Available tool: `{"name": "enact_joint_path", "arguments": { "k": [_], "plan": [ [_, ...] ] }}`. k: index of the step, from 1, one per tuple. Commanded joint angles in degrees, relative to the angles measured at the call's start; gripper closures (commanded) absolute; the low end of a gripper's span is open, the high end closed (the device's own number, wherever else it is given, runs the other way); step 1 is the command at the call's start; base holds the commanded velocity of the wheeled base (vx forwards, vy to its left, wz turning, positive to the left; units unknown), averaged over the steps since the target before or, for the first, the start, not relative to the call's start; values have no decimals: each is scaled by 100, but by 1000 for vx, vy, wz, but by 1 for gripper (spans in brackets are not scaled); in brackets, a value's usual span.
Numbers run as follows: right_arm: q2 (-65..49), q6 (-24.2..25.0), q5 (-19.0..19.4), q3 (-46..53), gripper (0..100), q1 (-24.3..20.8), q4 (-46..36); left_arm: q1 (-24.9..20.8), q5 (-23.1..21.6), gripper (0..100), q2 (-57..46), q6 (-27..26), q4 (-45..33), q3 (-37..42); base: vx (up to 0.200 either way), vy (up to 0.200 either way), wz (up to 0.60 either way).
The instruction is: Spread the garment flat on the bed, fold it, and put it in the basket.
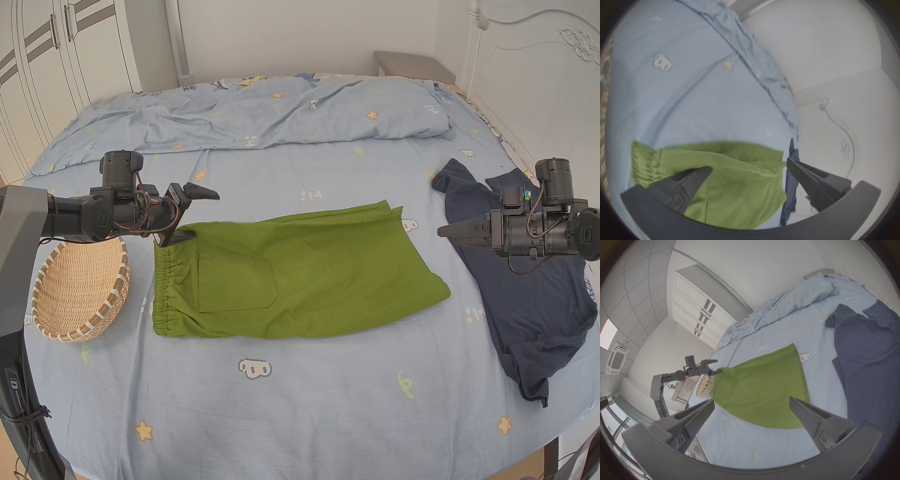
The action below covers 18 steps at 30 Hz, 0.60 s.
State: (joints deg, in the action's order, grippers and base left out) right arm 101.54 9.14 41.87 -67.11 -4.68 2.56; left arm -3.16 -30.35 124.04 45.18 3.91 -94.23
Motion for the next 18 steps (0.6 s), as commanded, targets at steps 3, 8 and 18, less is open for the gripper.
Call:
{"name": "enact_joint_path", "arguments": {
  "k": [3,8,18],
  "plan": [
    [-204,0,5,49,0,29,52,114,364,0,437,501,637,-368,0,0,0],
    [-187,9,5,75,0,37,157,131,311,0,208,501,663,-69,0,0,0],
    [-143,17,22,31,0,46,175,201,-946,0,-1883,360,1059,2383,0,0,0]
  ]
}}
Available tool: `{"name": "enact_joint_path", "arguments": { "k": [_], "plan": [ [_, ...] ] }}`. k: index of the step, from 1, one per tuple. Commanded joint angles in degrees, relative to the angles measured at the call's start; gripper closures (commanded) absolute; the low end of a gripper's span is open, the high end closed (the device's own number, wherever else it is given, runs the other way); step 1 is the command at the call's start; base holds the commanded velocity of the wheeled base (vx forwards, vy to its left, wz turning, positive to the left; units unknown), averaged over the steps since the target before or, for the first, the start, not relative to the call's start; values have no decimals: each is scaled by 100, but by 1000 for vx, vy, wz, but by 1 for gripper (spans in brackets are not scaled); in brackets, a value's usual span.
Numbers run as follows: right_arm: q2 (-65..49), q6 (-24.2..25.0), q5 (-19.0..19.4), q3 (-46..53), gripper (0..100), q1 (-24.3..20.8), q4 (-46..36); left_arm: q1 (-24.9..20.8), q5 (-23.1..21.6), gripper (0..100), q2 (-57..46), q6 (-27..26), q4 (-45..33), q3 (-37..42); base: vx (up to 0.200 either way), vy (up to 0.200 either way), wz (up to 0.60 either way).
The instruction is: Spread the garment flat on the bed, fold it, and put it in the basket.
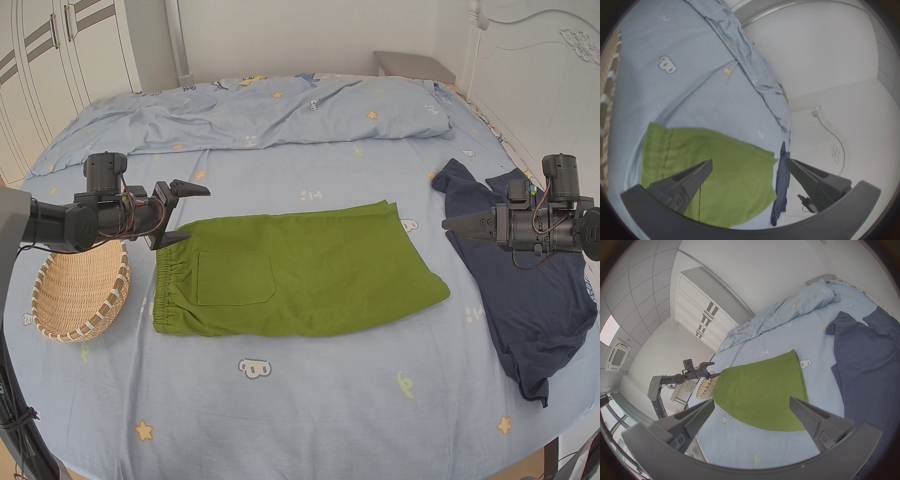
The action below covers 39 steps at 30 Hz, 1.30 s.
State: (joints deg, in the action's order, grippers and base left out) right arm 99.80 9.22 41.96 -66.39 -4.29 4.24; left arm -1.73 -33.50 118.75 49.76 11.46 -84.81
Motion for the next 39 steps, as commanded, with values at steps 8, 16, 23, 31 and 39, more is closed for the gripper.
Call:
{"name": "enact_joint_path", "arguments": {
  "k": [8,16,23,31,39],
  "plan": [
    [-14,19,137,-41,0,69,6,621,-614,0,-1715,-1417,1772,3726,0,0,0],
    [-14,1,216,3,0,51,6,982,-596,0,-1583,-1830,1904,4034,0,0,0],
    [-5,-16,216,38,0,25,6,929,-596,0,-1205,-1856,1913,4007,0,0,0],
    [-14,-16,216,38,0,42,6,885,-394,0,-572,-2375,2062,3946,0,0,0],
    [-5,-16,216,56,0,34,59,762,-368,0,-238,-2383,2326,3902,0,0,0]
  ]
}}
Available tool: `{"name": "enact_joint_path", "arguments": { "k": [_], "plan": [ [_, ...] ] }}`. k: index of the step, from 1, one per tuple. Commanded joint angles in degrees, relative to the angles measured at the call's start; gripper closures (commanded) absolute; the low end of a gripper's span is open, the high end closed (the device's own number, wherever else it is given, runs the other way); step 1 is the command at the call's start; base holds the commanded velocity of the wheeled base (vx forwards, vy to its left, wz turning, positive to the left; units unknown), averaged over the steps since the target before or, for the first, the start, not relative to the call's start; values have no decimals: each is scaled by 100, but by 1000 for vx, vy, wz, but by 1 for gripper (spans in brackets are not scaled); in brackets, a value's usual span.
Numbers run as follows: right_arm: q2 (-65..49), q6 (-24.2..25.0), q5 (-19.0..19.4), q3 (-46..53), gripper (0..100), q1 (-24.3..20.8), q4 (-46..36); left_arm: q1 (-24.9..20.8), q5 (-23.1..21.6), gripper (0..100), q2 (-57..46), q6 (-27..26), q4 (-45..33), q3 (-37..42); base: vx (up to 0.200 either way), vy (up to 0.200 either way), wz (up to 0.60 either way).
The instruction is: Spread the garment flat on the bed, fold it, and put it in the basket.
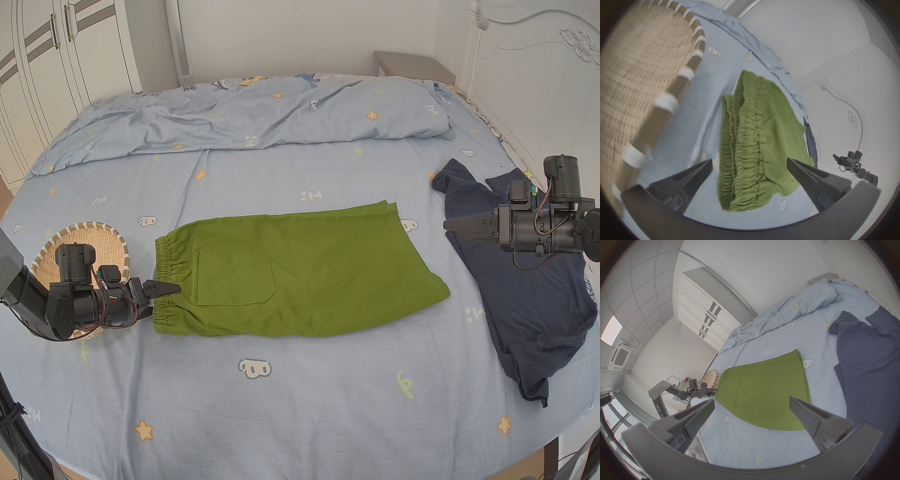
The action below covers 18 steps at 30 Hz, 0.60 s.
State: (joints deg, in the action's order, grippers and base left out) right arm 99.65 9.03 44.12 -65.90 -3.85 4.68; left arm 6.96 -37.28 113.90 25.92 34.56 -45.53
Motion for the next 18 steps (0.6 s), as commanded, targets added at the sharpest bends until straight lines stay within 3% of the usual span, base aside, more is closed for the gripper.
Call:
{"name": "enact_joint_path", "arguments": {
  "k": [1,13,18],
  "plan": [
    [11,2,0,7,0,-10,15,-116,10,0,256,1,16,-26,0,0,0],
    [20,2,0,7,0,-10,15,-257,116,0,599,63,684,-131,0,0,0],
    [20,2,9,-2,0,-1,15,-265,28,0,607,353,719,-219,0,0,0]
  ]
}}
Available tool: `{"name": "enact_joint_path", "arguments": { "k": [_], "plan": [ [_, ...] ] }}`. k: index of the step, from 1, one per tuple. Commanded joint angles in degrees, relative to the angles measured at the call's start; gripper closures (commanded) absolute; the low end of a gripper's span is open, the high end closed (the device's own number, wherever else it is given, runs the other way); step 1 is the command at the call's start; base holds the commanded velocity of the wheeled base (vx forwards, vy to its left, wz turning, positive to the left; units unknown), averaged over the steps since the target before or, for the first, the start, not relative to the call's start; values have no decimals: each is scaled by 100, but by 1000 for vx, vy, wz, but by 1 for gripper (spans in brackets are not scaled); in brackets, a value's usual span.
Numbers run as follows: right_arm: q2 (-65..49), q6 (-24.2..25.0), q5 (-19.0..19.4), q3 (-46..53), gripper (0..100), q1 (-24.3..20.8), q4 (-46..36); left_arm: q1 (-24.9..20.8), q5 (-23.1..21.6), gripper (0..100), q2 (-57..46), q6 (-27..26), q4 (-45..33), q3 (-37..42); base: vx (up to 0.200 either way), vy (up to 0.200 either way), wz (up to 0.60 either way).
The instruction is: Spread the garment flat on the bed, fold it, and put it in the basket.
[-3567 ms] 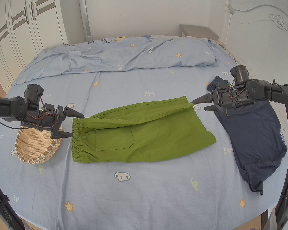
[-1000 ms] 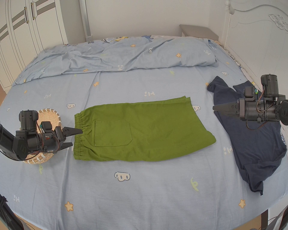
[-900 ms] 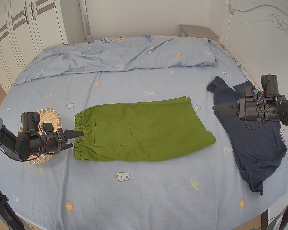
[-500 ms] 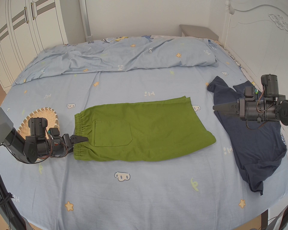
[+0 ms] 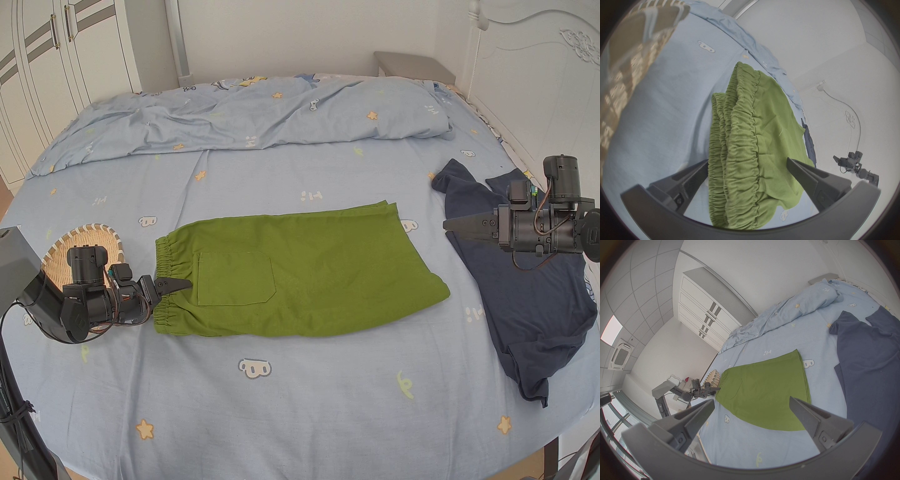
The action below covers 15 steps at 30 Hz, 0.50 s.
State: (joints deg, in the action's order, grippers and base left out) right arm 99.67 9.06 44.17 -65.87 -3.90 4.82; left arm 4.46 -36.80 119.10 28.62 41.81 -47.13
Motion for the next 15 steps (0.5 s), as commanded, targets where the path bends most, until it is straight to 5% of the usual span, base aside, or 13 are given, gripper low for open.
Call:
{"name": "enact_joint_path", "arguments": {
  "k": [1,6,7,15],
  "plan": [
    [17,0,4,-5,0,3,2,-24,-20,0,104,108,2,-86,0,0,0],
    [9,8,4,-14,0,30,2,-51,-20,0,157,161,-7,-174,0,0,0],
    [9,8,4,-14,0,30,2,-51,-20,100,157,161,-7,-174,0,0,0],
    [61,17,13,-58,0,47,2,-24,-29,100,96,407,-7,-253,0,0,0]
  ]
}}
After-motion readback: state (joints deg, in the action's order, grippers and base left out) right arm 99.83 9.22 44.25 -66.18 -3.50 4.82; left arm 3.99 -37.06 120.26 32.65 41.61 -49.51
